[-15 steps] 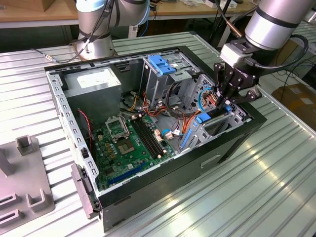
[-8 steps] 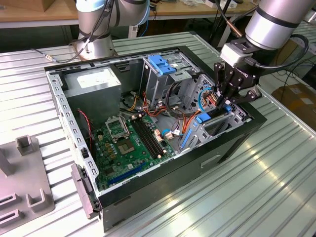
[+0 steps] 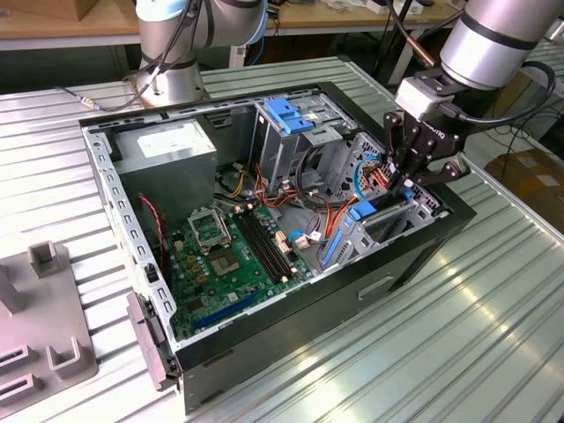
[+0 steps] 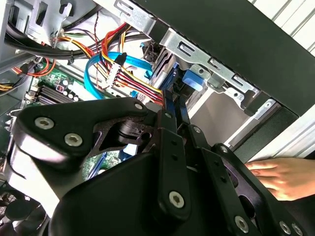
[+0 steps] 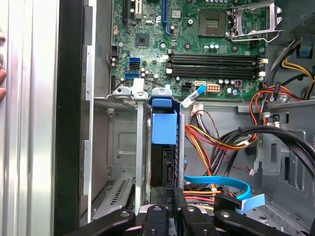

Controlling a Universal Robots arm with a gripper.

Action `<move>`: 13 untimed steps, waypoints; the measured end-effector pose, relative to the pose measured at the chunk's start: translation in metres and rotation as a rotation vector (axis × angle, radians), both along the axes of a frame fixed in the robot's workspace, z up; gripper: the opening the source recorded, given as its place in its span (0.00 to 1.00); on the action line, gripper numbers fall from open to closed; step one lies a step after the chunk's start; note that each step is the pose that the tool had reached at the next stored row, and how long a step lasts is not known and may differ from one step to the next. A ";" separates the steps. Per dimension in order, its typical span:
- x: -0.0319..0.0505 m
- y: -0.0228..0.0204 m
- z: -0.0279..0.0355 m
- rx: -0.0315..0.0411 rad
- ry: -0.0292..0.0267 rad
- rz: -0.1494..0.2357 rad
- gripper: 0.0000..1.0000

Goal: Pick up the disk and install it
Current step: 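Insert the first disk wire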

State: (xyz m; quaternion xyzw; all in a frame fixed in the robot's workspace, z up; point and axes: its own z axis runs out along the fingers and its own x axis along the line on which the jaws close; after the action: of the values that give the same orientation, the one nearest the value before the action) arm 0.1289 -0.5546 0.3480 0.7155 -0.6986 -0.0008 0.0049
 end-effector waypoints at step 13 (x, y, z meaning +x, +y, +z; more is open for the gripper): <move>-0.0003 0.0007 -0.0024 -0.0001 0.0000 0.000 0.16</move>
State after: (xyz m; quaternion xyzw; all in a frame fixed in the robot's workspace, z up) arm 0.1286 -0.5539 0.3456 0.7155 -0.6986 -0.0007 0.0050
